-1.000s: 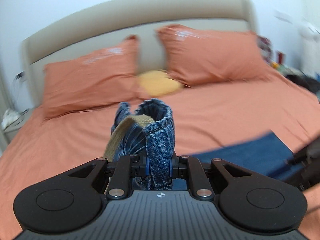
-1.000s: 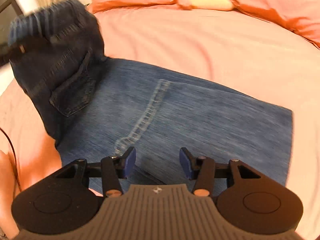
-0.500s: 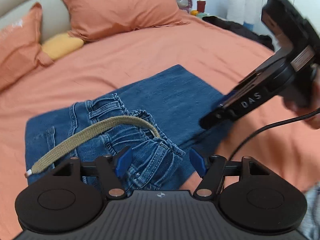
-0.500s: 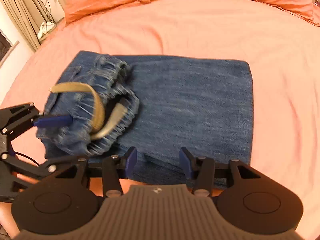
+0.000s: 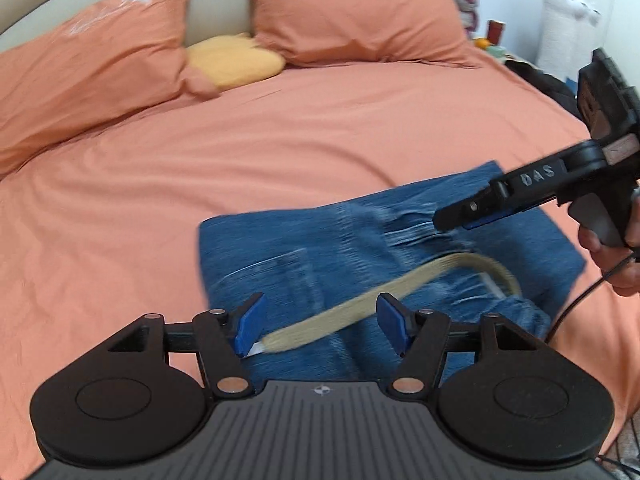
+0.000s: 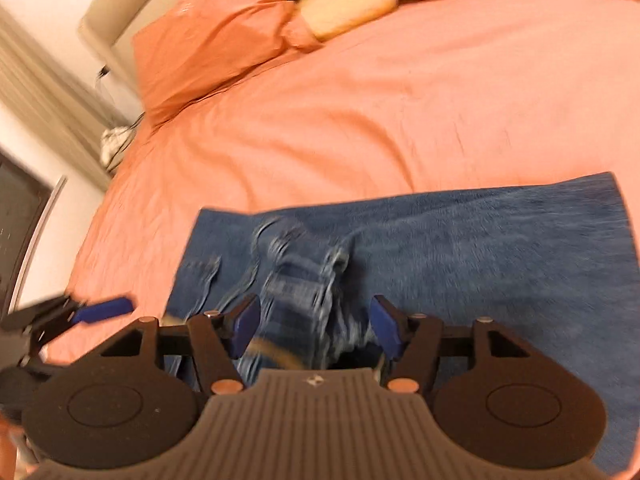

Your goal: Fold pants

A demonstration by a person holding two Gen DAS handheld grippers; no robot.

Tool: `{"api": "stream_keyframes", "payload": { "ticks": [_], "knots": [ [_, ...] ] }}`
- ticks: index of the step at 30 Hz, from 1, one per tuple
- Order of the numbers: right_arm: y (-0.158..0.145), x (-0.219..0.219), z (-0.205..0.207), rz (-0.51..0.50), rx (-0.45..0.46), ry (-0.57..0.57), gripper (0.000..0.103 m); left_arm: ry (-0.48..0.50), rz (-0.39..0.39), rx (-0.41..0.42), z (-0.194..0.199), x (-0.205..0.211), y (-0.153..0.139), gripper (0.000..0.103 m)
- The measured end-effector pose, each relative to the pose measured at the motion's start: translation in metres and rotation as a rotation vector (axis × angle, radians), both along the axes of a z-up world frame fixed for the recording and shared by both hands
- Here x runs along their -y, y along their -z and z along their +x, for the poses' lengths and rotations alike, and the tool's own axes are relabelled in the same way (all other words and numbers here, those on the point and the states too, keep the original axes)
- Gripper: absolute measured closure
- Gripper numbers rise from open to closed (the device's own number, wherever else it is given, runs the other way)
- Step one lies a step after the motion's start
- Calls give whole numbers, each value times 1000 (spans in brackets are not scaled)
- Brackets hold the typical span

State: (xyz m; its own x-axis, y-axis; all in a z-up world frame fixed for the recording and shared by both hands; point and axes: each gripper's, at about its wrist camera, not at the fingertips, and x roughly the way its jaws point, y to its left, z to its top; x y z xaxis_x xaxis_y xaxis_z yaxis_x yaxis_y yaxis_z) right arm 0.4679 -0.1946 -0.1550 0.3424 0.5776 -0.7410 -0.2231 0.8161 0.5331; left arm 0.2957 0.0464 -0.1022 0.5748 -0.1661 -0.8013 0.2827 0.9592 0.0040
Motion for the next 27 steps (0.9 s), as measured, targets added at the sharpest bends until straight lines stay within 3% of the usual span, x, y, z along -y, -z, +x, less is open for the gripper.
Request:
{"api": "stream_keyframes", "payload": {
  "ticks": [4,5,6,7,9,14,15,18,19,22,27],
  "knots": [
    [24,-8,25,70,-117,89,46,-36,-3,-22,0,-19,7,32],
    [28,-11,28,87,-138,106,51,-39,-10,-31,1,-23,9,32],
    [30,-16,30,99,-150,107,64,-42,-14,-37,1,-27,10,33],
    [27,-23,30,91,-143,100,66,-47,-15,-39,0,-30,10,33],
    [9,-35,25,16,-63,51,88,-58,-11,-32,-5,-38,8,34],
    [-63,-57,-3,-1,80,-34,92,-94,-50,-25,-11,-54,2,38],
    [-77,-59,-10,0,94,-39,92,-97,-67,-23,-13,-55,-1,42],
    [-107,-54,-37,36,100,-17,93,-95,-120,-11,-19,-57,-10,71],
    [-112,-50,-45,46,99,3,93,-91,-143,-13,-20,-57,-12,72],
    [-104,-29,-62,41,67,76,94,-72,-193,-8,-21,-53,-19,73],
    [-45,11,-66,52,-63,209,94,-24,-150,-2,-11,-31,-16,78]
  ]
}}
